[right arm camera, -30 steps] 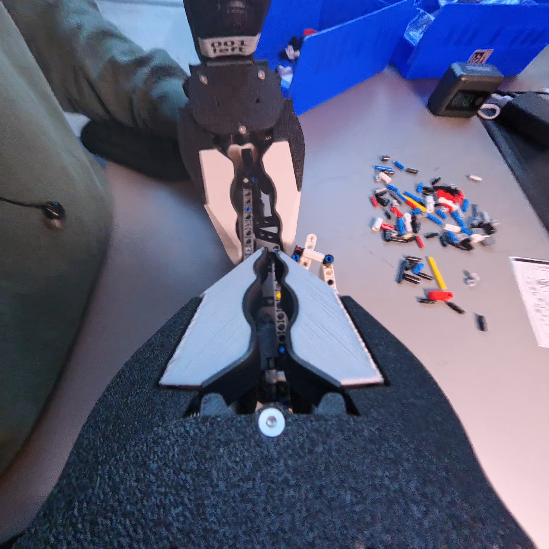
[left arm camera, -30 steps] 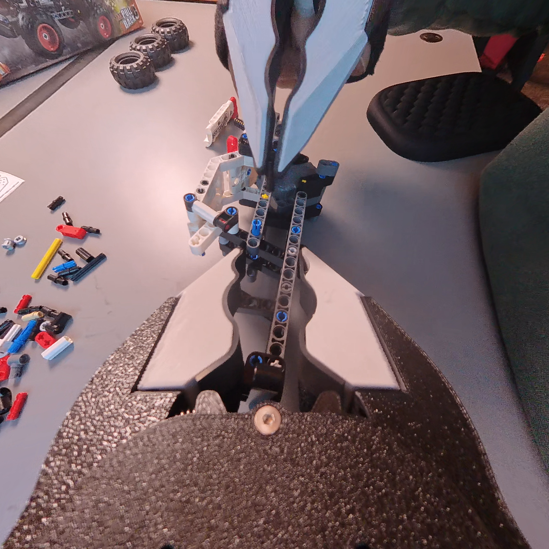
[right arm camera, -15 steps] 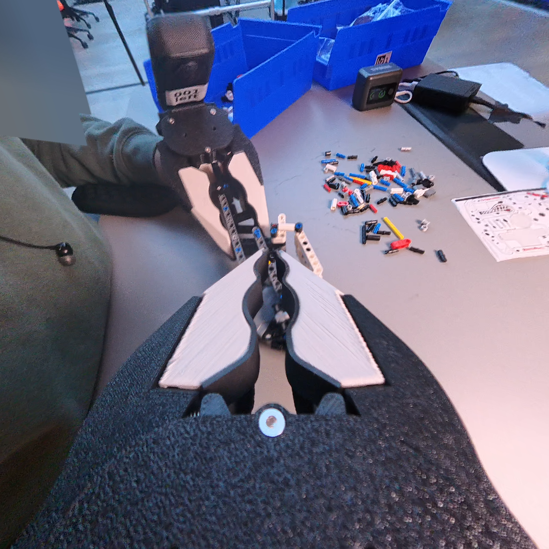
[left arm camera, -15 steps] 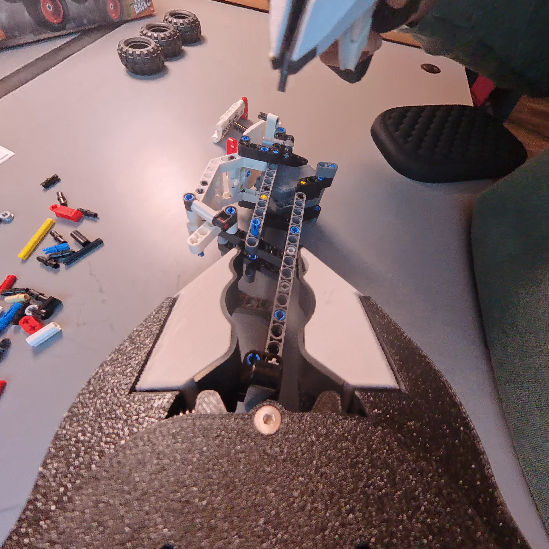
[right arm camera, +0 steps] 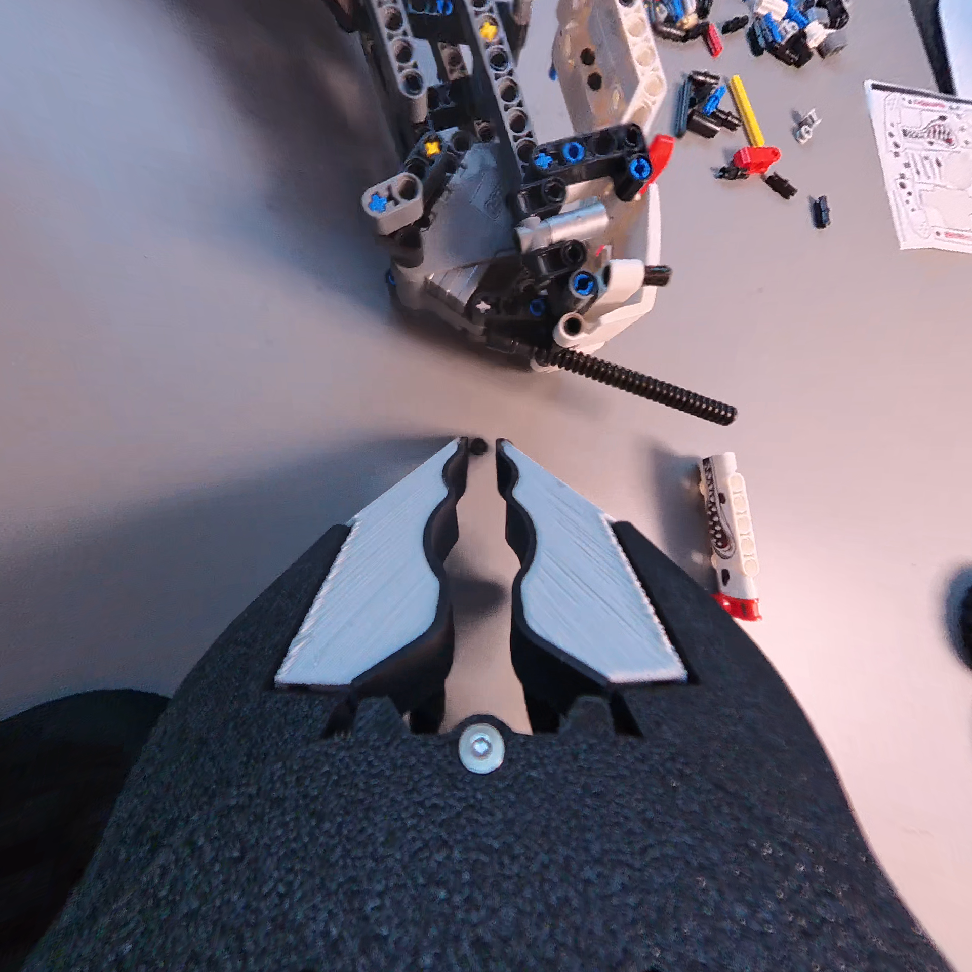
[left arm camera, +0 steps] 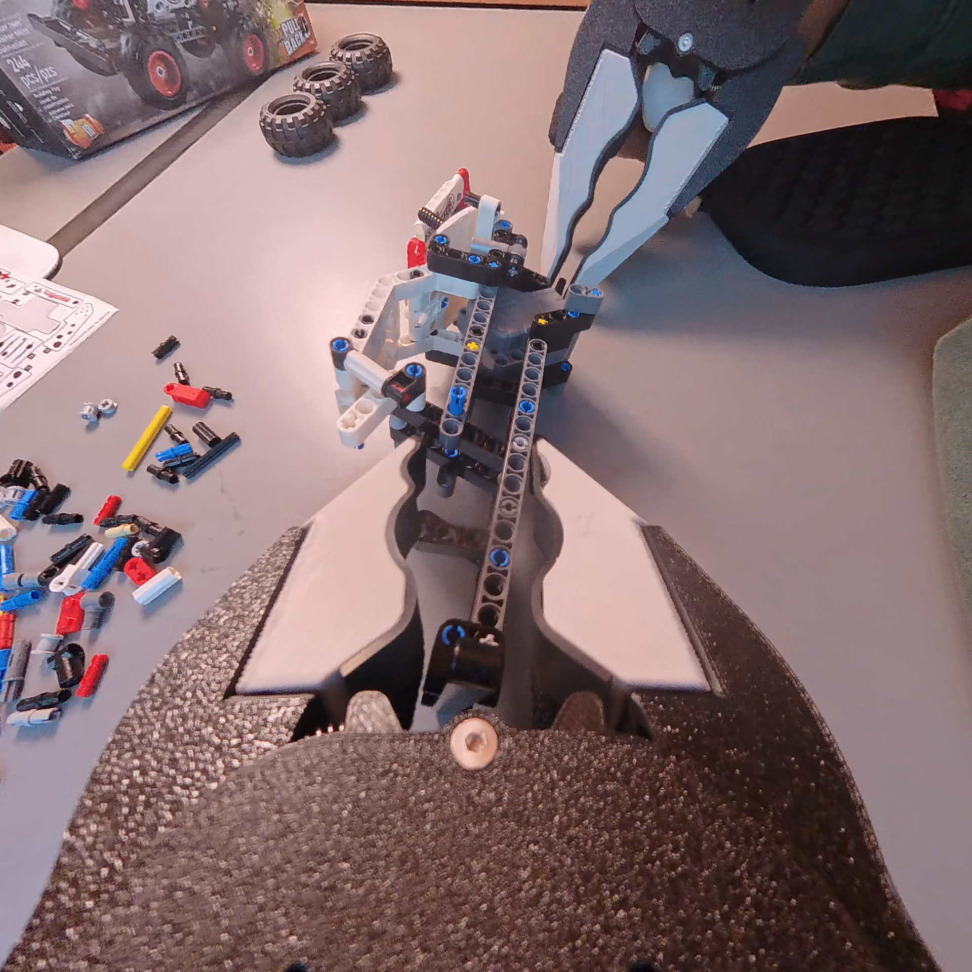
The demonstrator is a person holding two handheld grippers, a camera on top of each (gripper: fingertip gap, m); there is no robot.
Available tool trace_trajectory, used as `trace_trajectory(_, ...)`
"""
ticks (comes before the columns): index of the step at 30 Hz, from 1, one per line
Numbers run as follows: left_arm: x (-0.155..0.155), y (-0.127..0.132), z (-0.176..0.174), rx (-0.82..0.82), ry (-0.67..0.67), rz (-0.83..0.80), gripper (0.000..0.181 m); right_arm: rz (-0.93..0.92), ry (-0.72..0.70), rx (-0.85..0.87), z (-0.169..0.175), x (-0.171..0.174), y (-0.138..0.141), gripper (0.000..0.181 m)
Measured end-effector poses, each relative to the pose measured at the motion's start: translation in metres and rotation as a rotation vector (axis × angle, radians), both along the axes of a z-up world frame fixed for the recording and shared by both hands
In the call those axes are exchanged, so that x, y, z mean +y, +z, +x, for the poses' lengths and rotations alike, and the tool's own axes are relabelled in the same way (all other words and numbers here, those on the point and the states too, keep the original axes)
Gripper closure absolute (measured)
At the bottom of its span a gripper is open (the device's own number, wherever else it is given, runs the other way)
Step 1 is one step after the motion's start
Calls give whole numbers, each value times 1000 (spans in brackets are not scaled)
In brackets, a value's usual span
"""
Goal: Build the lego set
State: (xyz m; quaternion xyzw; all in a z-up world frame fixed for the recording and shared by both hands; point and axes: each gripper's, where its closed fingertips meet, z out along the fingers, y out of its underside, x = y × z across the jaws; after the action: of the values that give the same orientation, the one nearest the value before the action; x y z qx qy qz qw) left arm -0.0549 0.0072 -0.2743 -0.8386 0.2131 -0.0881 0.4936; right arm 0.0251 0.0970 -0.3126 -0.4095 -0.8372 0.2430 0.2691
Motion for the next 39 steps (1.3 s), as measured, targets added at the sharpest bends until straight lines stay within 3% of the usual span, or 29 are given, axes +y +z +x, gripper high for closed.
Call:
trace_trajectory(2,-1,3,1,-10,-3,13,135,-54,-7,-3,1,4,10,155)
trace_trajectory(6,-7,14,-3,-47,-19,33,118,-136,-89,22,-9,47,42,152)
trace_trajectory(9,-14,13,-7,-46,-35,21,110,0,-111,-45,-16,90,33,152)
trace_trajectory(12,-18,10,-14,-16,-21,15,112,35,-63,-130,-23,101,15,155)
trace_trajectory(14,-19,9,-17,-23,-13,13,113,15,-38,-189,-25,105,3,173)
trace_trajectory(17,-20,16,-18,-60,-11,31,113,-285,-18,-249,-25,90,15,174)
trace_trajectory(20,-22,33,-20,-131,-18,70,114,-653,46,-264,-16,65,58,174)
trace_trajectory(23,-22,60,-19,-245,-36,101,127,-873,188,-276,-2,29,102,174)
trace_trajectory(29,-12,116,9,-542,-184,14,152,-1000,375,-320,-13,-44,145,174)
trace_trajectory(35,1,125,35,-646,-278,-105,167,-986,458,-348,-41,-87,157,174)
trace_trajectory(39,3,125,18,-756,-183,-111,170,-1006,379,-260,-63,-82,158,171)
